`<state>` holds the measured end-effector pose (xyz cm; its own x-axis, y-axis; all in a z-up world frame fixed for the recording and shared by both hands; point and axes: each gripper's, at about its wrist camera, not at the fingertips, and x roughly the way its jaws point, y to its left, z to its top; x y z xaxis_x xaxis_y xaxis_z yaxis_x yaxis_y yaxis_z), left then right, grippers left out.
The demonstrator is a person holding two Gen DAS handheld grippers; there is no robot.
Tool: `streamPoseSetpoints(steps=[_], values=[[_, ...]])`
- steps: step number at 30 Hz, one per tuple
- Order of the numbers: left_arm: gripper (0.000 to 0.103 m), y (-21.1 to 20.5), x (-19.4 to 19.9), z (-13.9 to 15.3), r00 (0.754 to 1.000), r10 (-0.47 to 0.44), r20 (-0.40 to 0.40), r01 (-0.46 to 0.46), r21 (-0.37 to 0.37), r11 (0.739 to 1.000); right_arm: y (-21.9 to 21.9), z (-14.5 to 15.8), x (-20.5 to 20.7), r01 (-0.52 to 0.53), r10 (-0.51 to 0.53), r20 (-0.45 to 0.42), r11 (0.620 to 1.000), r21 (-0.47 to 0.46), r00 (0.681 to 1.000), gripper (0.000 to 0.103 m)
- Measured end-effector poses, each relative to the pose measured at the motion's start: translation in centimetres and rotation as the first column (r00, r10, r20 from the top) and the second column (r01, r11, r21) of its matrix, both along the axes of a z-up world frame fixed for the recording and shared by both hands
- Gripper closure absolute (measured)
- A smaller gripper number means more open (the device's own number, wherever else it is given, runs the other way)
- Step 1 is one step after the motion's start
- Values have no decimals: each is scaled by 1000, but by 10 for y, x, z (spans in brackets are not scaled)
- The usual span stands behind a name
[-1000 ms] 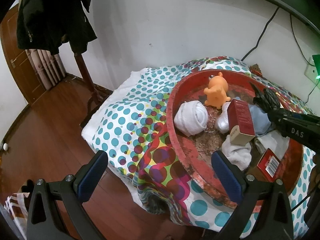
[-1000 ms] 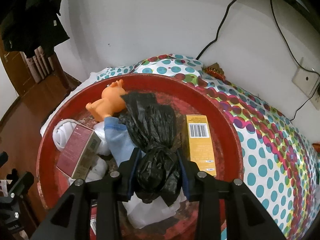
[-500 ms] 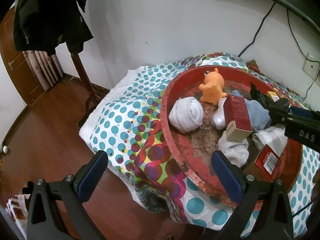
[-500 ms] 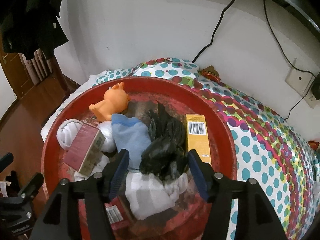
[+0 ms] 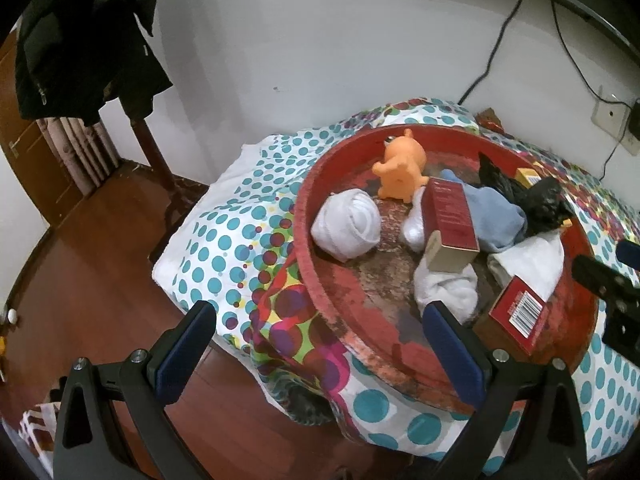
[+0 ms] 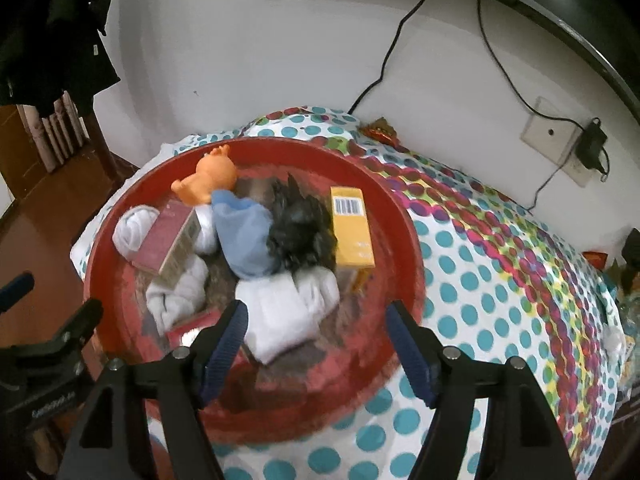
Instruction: Organize objects
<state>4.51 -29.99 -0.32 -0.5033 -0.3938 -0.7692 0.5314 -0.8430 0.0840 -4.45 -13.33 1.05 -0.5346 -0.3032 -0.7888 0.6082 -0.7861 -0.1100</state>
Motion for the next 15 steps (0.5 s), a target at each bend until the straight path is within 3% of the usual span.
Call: streamPoseSetpoints(steps=[15], values=[[0, 31, -5, 5, 998, -69, -12, 68, -48, 997, 30, -8, 22, -2, 3, 45, 1000, -9, 999, 27]])
